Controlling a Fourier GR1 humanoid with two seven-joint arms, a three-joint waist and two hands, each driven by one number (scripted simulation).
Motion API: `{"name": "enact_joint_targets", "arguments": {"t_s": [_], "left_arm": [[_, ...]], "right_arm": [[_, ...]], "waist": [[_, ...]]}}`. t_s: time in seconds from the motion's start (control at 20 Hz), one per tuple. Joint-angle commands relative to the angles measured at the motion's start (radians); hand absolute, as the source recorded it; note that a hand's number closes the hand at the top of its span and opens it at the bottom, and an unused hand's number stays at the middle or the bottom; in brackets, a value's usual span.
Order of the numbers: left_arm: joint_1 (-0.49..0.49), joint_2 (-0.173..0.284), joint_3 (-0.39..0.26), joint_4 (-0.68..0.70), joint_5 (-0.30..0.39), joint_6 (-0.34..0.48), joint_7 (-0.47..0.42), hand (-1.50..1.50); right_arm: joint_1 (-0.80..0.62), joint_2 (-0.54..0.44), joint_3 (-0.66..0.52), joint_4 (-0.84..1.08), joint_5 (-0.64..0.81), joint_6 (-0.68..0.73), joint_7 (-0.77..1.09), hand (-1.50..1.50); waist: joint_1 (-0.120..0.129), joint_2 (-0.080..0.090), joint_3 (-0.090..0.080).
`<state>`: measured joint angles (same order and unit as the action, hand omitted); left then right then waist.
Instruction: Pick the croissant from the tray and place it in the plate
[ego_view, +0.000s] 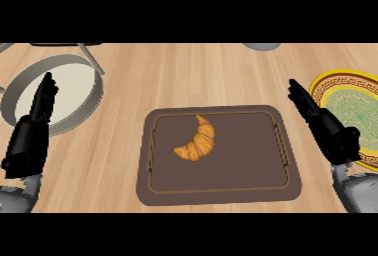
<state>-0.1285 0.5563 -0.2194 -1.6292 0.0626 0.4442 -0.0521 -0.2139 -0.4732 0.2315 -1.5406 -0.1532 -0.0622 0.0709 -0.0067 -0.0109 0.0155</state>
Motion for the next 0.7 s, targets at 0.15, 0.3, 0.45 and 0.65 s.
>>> {"name": "enact_joint_targets", "arguments": {"t_s": [0.15,0.3,0.45,0.65], "left_arm": [[0.071,-0.119,-0.037,0.11,0.154,-0.063,0.165,0.0],[0.134,-0.163,-0.065,0.116,0.197,-0.078,0.183,0.0],[0.186,-0.228,-0.097,0.134,0.264,-0.116,0.205,0.0],[0.138,-0.26,-0.11,0.163,0.266,-0.116,0.235,0.0]], "right_arm": [[-0.116,0.037,-0.157,-0.106,0.052,-0.25,0.072,1.5],[-0.013,-0.227,-0.097,0.013,0.332,-0.229,0.143,1.5],[-0.004,0.001,-0.232,-0.075,0.344,-0.606,0.194,-1.5],[0.071,0.173,-0.088,-0.242,0.536,-0.812,0.223,-1.5]], "waist": [[-0.027,0.013,-0.02],[-0.066,0.035,-0.061],[-0.067,-0.001,-0.025],[-0.038,0.003,-0.02]]}}
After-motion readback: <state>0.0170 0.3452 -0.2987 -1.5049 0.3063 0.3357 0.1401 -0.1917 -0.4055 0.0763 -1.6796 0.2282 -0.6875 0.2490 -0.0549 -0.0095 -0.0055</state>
